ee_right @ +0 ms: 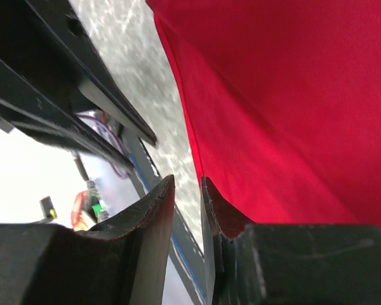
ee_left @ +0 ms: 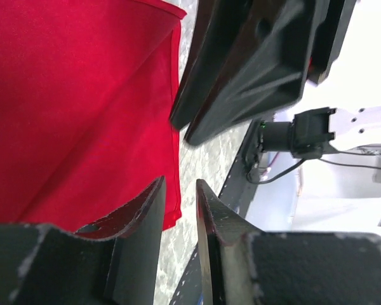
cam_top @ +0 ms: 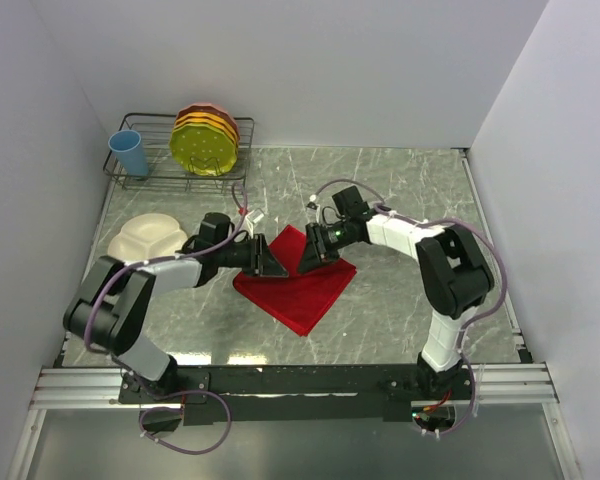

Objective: Fold the napkin into a case and place the utensils inside
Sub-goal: Smooth out the upper triangle-folded napkin at the center of the board, then pick up the upper triangle-folded napkin from the center of the board.

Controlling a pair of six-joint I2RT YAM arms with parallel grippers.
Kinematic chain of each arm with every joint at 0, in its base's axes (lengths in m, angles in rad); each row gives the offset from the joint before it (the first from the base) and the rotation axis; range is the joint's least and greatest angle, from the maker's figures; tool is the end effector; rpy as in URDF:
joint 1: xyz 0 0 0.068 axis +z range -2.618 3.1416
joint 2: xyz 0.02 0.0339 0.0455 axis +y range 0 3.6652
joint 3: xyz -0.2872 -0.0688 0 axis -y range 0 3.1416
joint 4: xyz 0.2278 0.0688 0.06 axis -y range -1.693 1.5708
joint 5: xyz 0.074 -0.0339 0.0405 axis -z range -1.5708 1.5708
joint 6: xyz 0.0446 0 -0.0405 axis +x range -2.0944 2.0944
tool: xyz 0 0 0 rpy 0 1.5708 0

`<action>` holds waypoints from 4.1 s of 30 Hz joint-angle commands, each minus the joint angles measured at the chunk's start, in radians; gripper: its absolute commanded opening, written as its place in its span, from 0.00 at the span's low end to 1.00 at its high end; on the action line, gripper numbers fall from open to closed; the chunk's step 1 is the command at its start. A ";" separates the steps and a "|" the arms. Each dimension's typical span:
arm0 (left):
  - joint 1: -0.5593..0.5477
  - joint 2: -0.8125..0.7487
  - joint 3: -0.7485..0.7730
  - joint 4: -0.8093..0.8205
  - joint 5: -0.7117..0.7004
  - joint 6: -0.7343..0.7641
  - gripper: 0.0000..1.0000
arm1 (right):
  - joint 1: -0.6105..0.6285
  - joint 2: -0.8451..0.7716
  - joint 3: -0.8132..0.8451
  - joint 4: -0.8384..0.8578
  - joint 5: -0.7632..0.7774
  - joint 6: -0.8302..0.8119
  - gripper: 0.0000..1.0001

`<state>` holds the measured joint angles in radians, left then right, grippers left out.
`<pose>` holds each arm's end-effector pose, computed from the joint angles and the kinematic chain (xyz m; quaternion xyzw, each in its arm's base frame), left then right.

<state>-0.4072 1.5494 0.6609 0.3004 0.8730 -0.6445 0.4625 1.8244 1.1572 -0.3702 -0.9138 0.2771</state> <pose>0.2523 -0.1460 0.2047 0.1035 0.8170 -0.5370 0.1827 0.3061 0.1921 0.2105 -0.1959 0.8512 0.4823 0.0667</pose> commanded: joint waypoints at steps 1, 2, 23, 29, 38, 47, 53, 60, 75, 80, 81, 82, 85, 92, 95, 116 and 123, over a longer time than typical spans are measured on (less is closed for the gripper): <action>0.004 0.093 0.043 0.134 0.069 -0.086 0.32 | 0.013 0.055 0.030 0.166 -0.045 0.103 0.31; 0.004 0.127 0.051 0.149 0.076 -0.093 0.32 | 0.013 0.079 0.038 0.169 -0.046 0.112 0.31; 0.139 0.449 0.054 0.166 0.136 -0.067 0.27 | -0.091 0.291 0.039 0.119 -0.111 0.036 0.27; 0.160 0.466 0.046 0.132 0.139 -0.029 0.26 | -0.198 0.292 0.009 0.011 -0.111 -0.047 0.27; 0.177 0.477 0.065 0.080 0.147 0.023 0.27 | -0.286 0.303 -0.014 -0.108 -0.079 -0.141 0.27; 0.166 0.413 0.105 0.060 0.218 0.052 0.41 | -0.249 0.165 0.061 -0.196 -0.117 -0.153 0.25; 0.119 0.331 0.126 0.048 0.216 0.053 0.44 | -0.194 0.082 0.093 -0.098 -0.138 -0.032 0.27; 0.105 0.350 0.138 0.062 0.210 0.020 0.45 | -0.157 0.206 0.136 -0.093 -0.065 -0.055 0.27; 0.200 0.427 0.108 -0.066 0.279 0.186 0.50 | -0.160 0.317 0.148 -0.205 0.171 -0.194 0.20; 0.249 0.394 0.144 -0.266 0.328 0.336 0.53 | -0.160 0.305 0.115 -0.216 0.201 -0.208 0.19; 0.257 0.377 0.151 -0.286 0.340 0.347 0.53 | -0.159 0.302 0.102 -0.211 0.207 -0.205 0.18; 0.266 0.367 0.161 -0.326 0.351 0.409 0.53 | -0.157 0.300 0.096 -0.205 0.207 -0.205 0.18; 0.268 0.321 0.252 -0.545 0.374 0.563 0.53 | -0.145 0.280 0.072 -0.191 0.205 -0.196 0.18; 0.271 0.204 0.437 -0.813 0.258 0.778 0.53 | -0.045 0.143 -0.068 -0.167 0.130 -0.151 0.18; 0.275 0.183 0.454 -0.836 0.169 0.822 0.54 | -0.016 0.043 -0.090 -0.205 0.054 -0.151 0.24; 0.185 0.391 0.671 -0.707 -0.154 0.755 0.57 | -0.136 0.269 0.374 -0.342 0.317 -0.337 0.75; 0.156 0.491 0.749 -0.745 -0.077 0.766 0.56 | -0.127 0.197 0.161 -0.306 0.242 -0.334 0.54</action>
<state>-0.2340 1.9995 1.3502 -0.4316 0.7383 0.1120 0.3183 2.0693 1.4326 -0.6605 -0.6552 -0.0429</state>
